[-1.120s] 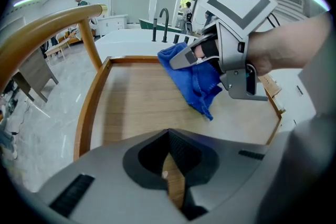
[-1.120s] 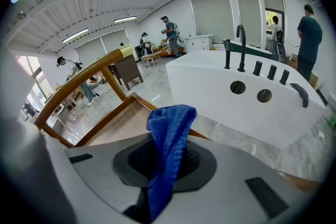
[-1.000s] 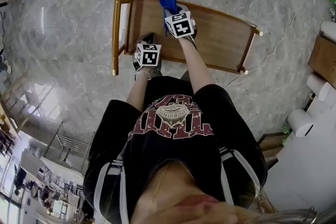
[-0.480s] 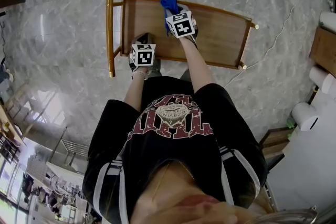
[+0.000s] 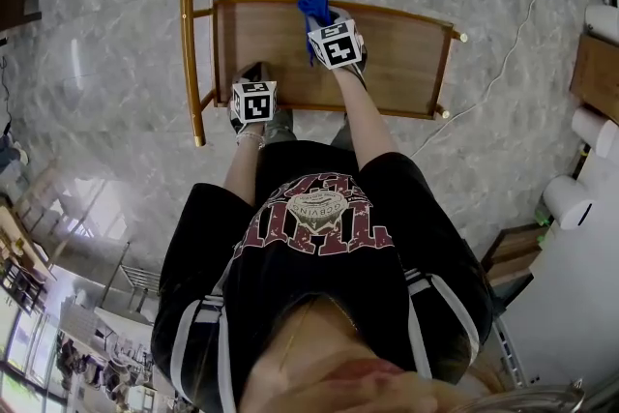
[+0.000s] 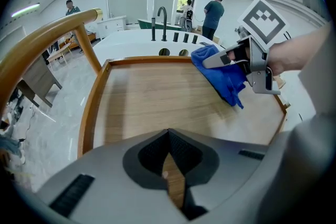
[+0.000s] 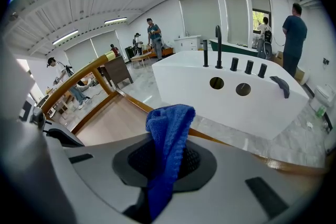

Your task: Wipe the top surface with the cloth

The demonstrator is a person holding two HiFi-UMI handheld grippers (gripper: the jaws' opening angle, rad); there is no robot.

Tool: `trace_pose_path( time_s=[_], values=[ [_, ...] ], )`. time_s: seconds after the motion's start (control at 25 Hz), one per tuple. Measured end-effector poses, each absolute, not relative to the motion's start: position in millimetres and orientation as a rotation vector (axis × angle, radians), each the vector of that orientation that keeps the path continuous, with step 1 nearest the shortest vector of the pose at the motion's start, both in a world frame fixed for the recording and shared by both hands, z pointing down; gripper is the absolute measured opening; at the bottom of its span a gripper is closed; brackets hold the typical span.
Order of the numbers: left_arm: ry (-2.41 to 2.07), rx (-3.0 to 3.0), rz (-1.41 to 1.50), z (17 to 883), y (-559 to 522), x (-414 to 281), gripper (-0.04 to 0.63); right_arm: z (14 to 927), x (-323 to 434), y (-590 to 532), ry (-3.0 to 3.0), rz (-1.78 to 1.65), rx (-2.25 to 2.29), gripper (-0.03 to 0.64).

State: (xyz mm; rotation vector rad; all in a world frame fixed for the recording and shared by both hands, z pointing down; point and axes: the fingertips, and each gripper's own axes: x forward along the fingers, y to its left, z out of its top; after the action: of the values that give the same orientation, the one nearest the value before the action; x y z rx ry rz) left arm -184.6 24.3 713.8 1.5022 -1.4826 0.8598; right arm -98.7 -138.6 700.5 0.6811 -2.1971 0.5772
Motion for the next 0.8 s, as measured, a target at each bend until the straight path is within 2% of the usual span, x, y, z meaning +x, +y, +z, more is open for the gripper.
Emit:
trace_pose_path(
  time_s=[0.8],
  values=[
    [-1.529, 1.47, 0.887, 716, 23, -182, 0.049, 702, -18, -157, -2.152, 0.606, 0.79, 0.057]
  ],
)
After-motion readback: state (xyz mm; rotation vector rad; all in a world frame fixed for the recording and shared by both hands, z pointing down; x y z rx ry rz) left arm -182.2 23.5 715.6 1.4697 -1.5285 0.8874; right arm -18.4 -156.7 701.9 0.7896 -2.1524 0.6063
